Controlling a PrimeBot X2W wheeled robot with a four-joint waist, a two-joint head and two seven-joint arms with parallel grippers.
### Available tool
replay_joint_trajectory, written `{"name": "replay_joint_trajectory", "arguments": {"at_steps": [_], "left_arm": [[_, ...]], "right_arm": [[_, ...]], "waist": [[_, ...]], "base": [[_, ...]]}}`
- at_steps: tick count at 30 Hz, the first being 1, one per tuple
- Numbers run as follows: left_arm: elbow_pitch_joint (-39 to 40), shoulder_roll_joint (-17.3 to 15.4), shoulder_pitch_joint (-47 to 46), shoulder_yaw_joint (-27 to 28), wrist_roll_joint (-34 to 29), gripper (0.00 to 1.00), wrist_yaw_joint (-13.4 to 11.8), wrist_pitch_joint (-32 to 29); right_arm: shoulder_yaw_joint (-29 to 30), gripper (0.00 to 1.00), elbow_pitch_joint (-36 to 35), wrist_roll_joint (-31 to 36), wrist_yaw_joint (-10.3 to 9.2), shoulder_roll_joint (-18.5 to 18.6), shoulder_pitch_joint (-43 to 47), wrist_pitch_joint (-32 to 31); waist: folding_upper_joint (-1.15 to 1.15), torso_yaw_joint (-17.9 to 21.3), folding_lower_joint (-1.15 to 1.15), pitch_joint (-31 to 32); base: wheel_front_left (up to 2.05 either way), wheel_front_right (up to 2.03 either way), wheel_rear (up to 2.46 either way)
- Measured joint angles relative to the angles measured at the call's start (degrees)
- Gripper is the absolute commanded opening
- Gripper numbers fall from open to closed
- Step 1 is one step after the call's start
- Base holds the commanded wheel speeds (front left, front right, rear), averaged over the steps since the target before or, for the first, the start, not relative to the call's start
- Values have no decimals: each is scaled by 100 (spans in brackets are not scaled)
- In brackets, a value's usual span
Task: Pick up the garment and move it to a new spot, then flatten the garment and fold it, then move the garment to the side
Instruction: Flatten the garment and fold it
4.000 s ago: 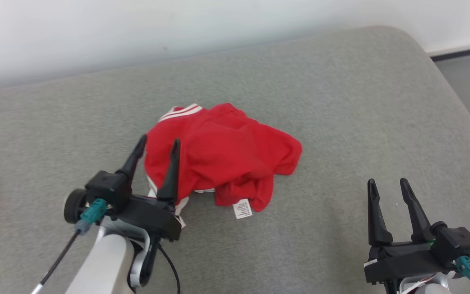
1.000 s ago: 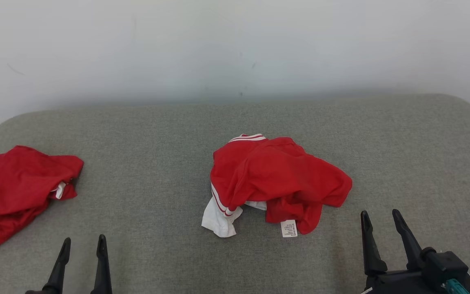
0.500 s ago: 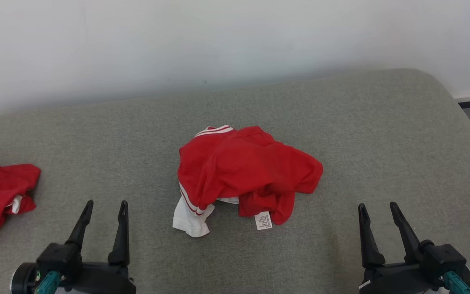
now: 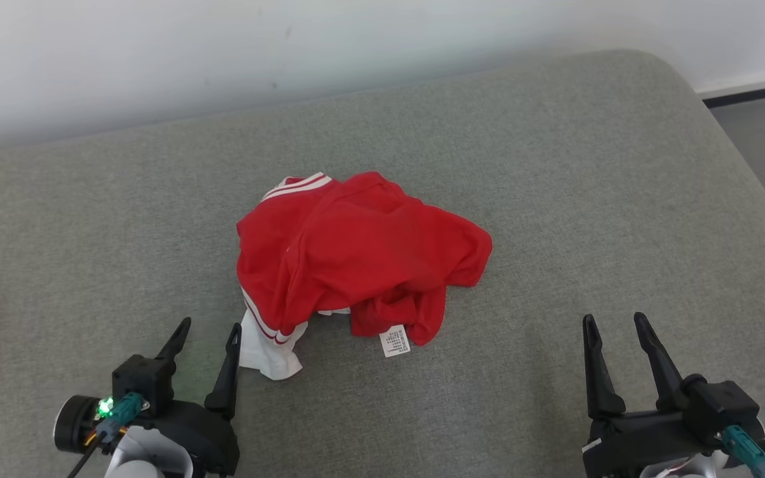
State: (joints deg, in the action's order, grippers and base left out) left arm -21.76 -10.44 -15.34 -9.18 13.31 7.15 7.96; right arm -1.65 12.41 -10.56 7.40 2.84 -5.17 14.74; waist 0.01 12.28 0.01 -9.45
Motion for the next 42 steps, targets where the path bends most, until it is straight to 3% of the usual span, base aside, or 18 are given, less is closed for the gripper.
{"name": "replay_joint_trajectory", "arguments": {"at_steps": [12, 14, 24, 31, 42], "left_arm": [[-867, -164, -348, -758, 353, 100, 29, -375], [-971, -207, -362, -907, 423, 0, 27, -455], [-867, -208, -500, -865, 700, 0, -25, 97], [-86, -286, -278, -603, 799, 0, -332, 339], [1238, -319, 1201, -346, 1132, 0, -890, 136]], "right_arm": [[-43, 100, 126, -88, 0, -1, -142, 23], [-44, 100, 127, -92, 0, 0, -147, 24], [114, 100, 89, -74, 0, -1, -20, 25], [182, 100, 89, -13, 0, -1, 101, 25], [186, 100, 107, 13, 0, -1, 288, 25]], "waist": [[0, 220, 0, -178], [0, 237, 0, -173], [0, 33, -1, -11], [0, -420, -1, 174], [-1, -1266, -1, 489]], "base": [[0, 0, 0], [0, 0, 0], [0, 0, 0], [0, 0, 0], [0, 0, 0]]}}
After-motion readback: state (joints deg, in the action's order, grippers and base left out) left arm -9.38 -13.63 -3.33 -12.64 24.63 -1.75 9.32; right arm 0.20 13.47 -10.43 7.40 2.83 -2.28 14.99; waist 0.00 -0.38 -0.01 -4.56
